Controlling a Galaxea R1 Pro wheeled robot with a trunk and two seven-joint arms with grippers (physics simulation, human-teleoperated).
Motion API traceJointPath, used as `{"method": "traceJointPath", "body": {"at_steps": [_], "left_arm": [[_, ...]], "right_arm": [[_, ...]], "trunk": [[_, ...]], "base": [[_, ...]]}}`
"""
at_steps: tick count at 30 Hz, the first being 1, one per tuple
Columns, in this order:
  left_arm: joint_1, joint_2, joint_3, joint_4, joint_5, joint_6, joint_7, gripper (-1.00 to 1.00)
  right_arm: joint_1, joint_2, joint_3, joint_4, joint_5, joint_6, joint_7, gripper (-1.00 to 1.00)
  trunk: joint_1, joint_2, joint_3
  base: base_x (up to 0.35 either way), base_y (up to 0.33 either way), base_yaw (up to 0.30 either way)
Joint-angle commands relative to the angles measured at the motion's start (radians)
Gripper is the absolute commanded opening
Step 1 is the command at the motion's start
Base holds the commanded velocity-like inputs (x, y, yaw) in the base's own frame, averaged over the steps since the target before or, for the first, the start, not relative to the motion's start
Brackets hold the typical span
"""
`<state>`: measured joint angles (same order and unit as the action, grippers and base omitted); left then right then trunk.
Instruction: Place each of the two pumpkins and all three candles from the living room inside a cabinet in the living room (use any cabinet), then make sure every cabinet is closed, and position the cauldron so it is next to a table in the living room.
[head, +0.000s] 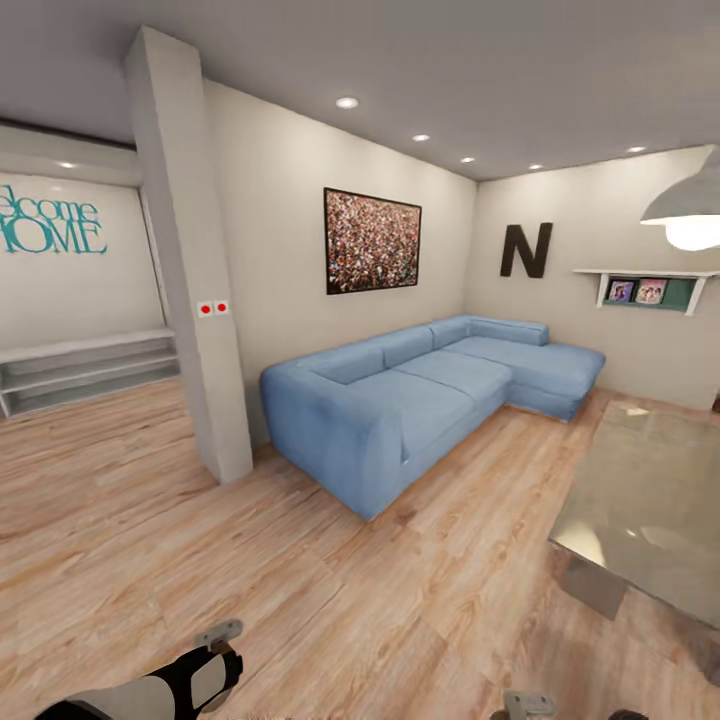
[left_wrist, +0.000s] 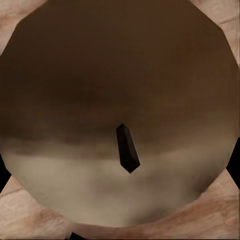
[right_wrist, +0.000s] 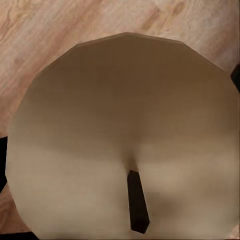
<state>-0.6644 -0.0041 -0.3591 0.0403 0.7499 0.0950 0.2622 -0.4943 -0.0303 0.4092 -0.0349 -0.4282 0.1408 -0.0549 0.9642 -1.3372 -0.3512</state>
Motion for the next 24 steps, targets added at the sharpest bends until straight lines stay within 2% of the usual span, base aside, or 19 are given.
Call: {"method": "traceJointPath", "body": {"at_steps": [1,14,24], "left_arm": [[-0.001,-0.001,-0.011,0.001,0.005,0.003,0.002,-1.0],[-0.001,-0.003,-0.011,0.001,0.004,0.003,0.002,-1.0],[-0.001,-0.002,-0.011,0.001,0.003,0.003,0.002,-1.0]], "right_arm": [[0.0,0.0,0.009,-0.003,-0.009,0.007,-0.005,-1.0],[0.0,0.0,0.008,-0.003,-0.009,0.008,-0.006,-1.0],[0.0,0.0,0.005,-0.003,-0.011,0.01,-0.012,-1.0]], "trunk": [[-0.001,-0.001,0.0],[-0.001,-0.001,0.012],[-0.001,-0.001,0.023]], "base": [[-0.181,0.0,-0.283],[-0.029,0.0,-0.263],[-0.268,0.0,-0.252]]}}
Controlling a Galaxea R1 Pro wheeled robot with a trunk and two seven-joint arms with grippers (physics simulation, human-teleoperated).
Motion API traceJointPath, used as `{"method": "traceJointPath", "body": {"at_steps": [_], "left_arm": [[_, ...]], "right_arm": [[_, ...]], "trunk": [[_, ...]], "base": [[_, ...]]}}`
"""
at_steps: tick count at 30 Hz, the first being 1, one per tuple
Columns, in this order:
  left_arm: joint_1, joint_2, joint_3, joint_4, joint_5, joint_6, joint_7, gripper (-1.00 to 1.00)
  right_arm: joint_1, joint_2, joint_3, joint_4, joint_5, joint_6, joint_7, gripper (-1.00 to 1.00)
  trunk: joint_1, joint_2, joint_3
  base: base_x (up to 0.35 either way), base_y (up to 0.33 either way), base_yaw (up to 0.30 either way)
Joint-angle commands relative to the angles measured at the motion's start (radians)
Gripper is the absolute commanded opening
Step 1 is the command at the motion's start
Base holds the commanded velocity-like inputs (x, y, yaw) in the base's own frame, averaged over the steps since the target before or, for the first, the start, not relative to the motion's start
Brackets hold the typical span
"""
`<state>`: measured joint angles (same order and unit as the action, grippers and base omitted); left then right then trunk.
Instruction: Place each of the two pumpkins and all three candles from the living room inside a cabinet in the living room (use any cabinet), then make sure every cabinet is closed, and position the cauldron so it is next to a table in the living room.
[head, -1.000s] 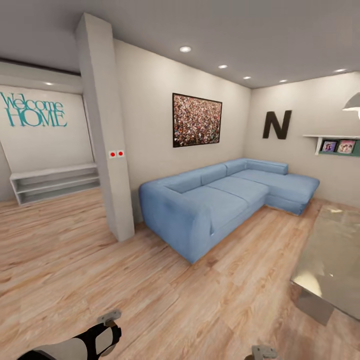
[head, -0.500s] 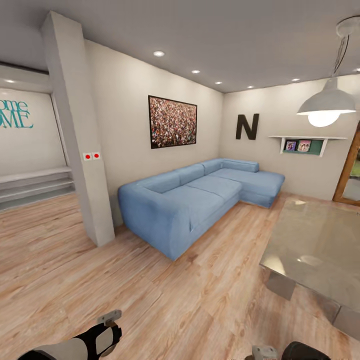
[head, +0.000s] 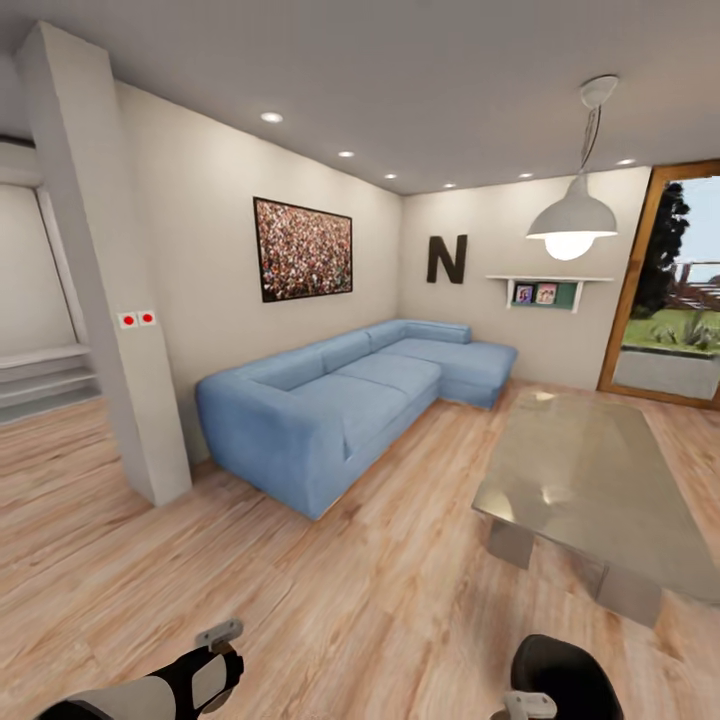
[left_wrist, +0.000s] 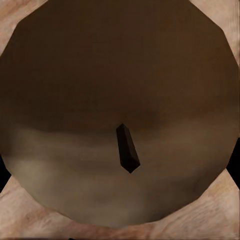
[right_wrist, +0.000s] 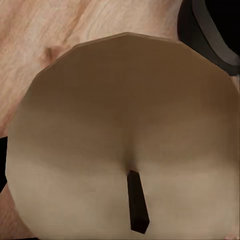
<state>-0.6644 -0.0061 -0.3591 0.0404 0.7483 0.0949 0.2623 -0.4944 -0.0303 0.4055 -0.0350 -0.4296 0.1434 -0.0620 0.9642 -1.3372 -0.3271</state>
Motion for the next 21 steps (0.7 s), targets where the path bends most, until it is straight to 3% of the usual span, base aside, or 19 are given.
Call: {"method": "traceJointPath", "body": {"at_steps": [1,8,21], "left_arm": [[-0.001,-0.001,-0.011,0.001,0.005,0.003,0.002,-1.0],[-0.001,-0.001,-0.011,0.001,0.005,0.003,0.002,-1.0],[-0.001,-0.002,-0.011,0.001,0.005,0.003,0.002,-1.0]], "right_arm": [[0.0,0.0,0.008,-0.003,-0.009,0.008,-0.005,-1.0],[0.0,0.0,0.007,-0.003,-0.009,0.011,-0.007,-1.0],[0.0,0.0,0.006,-0.003,-0.011,0.015,-0.007,-1.0]], "trunk": [[-0.001,-0.001,0.0],[-0.001,-0.001,0.005],[-0.001,-0.001,0.01]], "base": [[-0.306,0.0,-0.253],[-0.255,0.0,-0.268],[-0.016,0.0,-0.292]]}}
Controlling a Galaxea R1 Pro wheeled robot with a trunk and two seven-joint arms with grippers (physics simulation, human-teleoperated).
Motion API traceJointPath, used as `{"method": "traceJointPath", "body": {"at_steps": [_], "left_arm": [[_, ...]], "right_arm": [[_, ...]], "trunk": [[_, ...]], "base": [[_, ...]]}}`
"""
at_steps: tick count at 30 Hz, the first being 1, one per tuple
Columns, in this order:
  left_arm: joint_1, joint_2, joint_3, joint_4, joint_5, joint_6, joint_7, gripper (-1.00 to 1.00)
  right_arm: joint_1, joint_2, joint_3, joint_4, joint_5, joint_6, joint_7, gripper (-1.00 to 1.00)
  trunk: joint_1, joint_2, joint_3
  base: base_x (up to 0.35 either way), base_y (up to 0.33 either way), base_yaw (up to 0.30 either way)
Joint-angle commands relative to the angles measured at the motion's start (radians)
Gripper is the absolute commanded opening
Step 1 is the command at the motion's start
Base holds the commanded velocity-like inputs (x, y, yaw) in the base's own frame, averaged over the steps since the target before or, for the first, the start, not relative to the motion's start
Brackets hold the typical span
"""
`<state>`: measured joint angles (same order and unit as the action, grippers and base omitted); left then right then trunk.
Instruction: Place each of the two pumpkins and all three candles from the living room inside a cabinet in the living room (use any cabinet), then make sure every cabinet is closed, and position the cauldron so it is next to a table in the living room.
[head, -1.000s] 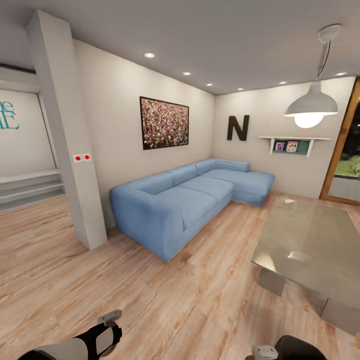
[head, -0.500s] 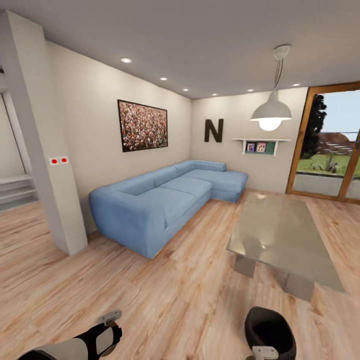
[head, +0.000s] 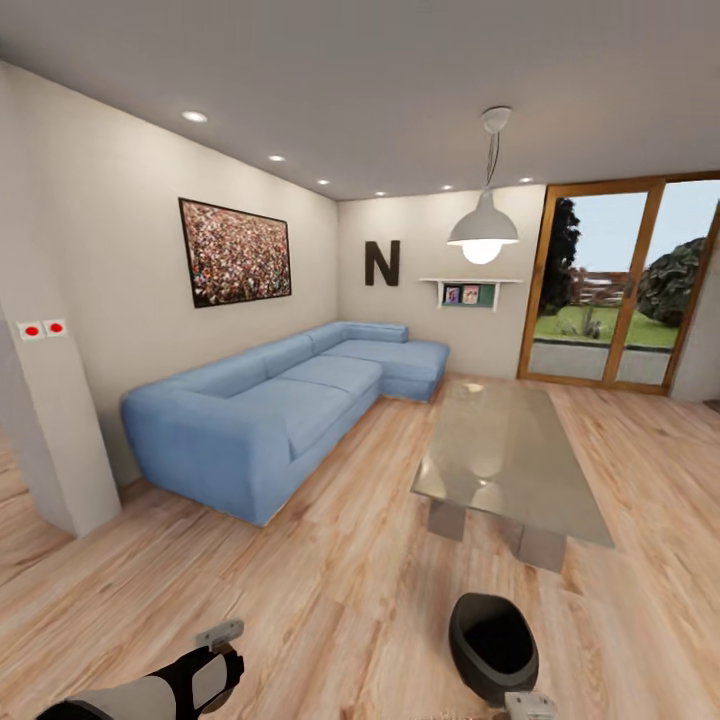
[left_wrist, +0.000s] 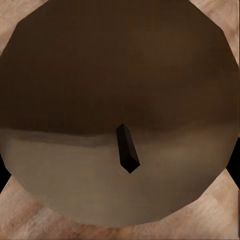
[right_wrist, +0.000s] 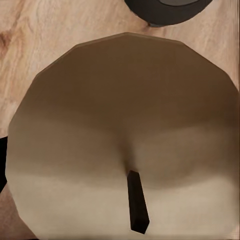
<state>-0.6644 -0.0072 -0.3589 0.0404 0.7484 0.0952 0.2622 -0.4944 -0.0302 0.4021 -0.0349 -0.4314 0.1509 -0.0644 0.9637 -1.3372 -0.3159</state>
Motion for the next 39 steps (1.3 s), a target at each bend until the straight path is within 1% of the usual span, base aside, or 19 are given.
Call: {"method": "traceJointPath", "body": {"at_steps": [1,8,13,21,25,39], "left_arm": [[-0.001,0.0,-0.011,0.001,0.005,0.003,0.002,-1.0],[-0.001,-0.004,-0.011,0.001,0.005,0.003,0.002,-1.0],[-0.001,-0.005,-0.011,0.001,0.004,0.003,0.002,-1.0],[-0.001,-0.008,-0.012,0.001,0.003,0.003,0.002,-1.0],[-0.001,-0.014,-0.011,0.001,0.003,0.003,0.002,-1.0],[-0.001,-0.014,-0.012,0.001,0.003,0.003,0.002,-1.0]], "right_arm": [[0.0,0.0,0.009,-0.003,-0.009,0.007,-0.005,-1.0],[0.0,0.0,0.01,-0.003,-0.009,0.007,-0.006,-1.0],[-0.001,0.0,0.009,-0.002,-0.009,0.007,-0.006,-1.0],[0.0,0.0,0.009,-0.002,-0.009,0.007,-0.006,-1.0],[0.0,0.0,0.01,-0.002,-0.009,0.006,-0.006,-1.0],[0.0,0.0,0.011,-0.002,-0.009,0.006,-0.006,-1.0]], "trunk": [[0.0,-0.001,-0.001],[0.0,-0.001,-0.001],[0.0,-0.001,-0.001],[0.0,-0.001,0.0],[0.0,-0.001,0.003],[0.0,-0.001,0.014]], "base": [[0.0,0.0,-0.294],[0.0,-0.005,-0.295],[0.0,-0.13,-0.295],[0.0,-0.28,-0.295],[0.0,-0.297,-0.295],[0.0,-0.299,-0.294]]}}
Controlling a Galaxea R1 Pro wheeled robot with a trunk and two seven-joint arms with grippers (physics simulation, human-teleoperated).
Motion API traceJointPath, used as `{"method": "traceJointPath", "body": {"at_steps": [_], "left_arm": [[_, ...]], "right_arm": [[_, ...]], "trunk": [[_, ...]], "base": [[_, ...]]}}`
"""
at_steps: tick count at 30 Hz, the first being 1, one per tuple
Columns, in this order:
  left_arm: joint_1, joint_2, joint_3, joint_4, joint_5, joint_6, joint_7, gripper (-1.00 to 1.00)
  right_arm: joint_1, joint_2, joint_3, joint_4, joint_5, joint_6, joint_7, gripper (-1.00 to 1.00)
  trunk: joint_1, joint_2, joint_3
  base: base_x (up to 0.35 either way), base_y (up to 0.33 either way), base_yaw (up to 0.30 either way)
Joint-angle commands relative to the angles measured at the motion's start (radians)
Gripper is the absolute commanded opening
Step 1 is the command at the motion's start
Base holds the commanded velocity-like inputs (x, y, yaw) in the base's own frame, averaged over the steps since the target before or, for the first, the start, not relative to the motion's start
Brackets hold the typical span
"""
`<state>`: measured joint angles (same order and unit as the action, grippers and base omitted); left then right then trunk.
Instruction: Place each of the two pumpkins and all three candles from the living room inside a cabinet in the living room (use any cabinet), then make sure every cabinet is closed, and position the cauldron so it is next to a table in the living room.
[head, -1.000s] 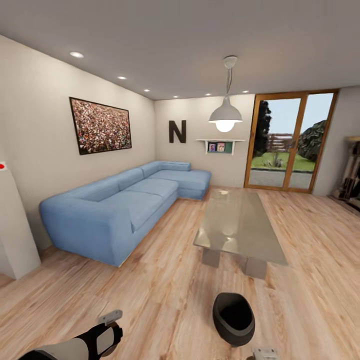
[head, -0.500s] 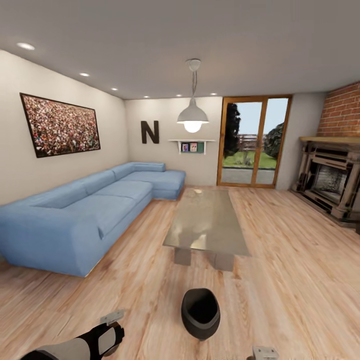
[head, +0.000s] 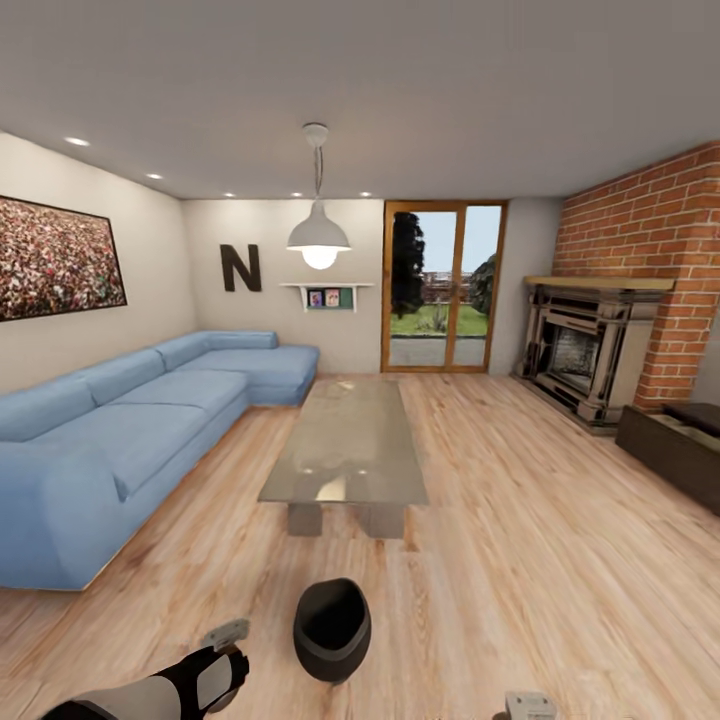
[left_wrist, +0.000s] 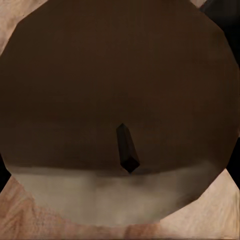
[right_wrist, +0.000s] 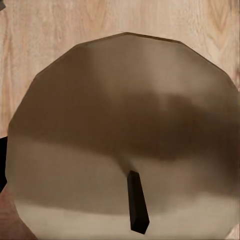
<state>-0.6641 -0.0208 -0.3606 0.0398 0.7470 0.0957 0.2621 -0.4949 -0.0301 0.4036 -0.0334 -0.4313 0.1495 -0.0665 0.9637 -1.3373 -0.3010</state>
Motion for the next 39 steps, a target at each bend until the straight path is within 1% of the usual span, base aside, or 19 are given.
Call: {"method": "traceJointPath", "body": {"at_steps": [1,9,14,21,26,39], "left_arm": [[-0.002,-0.001,-0.011,0.002,0.005,0.003,0.002,-1.0],[-0.002,-0.001,-0.011,0.002,0.004,0.004,0.002,-1.0],[-0.002,-0.002,-0.011,0.002,0.003,0.004,0.002,-1.0],[-0.002,-0.016,-0.011,0.003,0.003,0.004,0.002,-1.0],[-0.002,-0.017,-0.011,0.003,0.003,0.004,0.002,-1.0],[-0.002,-0.016,-0.011,0.003,0.003,0.004,0.002,-1.0]], "right_arm": [[0.0,-0.001,0.009,-0.004,-0.009,0.007,-0.004,-1.0],[0.0,-0.001,0.009,-0.003,-0.01,0.006,-0.004,-1.0],[0.001,-0.001,0.009,-0.003,-0.009,0.005,-0.004,-1.0],[0.0,-0.001,0.009,-0.004,-0.01,0.005,-0.004,-1.0],[0.001,-0.001,0.01,-0.003,-0.009,0.005,-0.004,-1.0],[0.001,-0.001,0.012,-0.003,-0.006,0.002,-0.004,-1.0]], "trunk": [[0.0,-0.001,0.0],[0.0,-0.001,0.002],[0.0,-0.001,-0.002],[0.0,-0.001,-0.008],[0.0,-0.001,-0.013],[0.0,-0.001,-0.016]], "base": [[0.0,-0.303,-0.293],[0.0,-0.304,-0.29],[0.053,-0.304,-0.264],[0.09,-0.304,-0.26],[0.093,-0.304,-0.234],[0.104,-0.303,-0.028]]}}
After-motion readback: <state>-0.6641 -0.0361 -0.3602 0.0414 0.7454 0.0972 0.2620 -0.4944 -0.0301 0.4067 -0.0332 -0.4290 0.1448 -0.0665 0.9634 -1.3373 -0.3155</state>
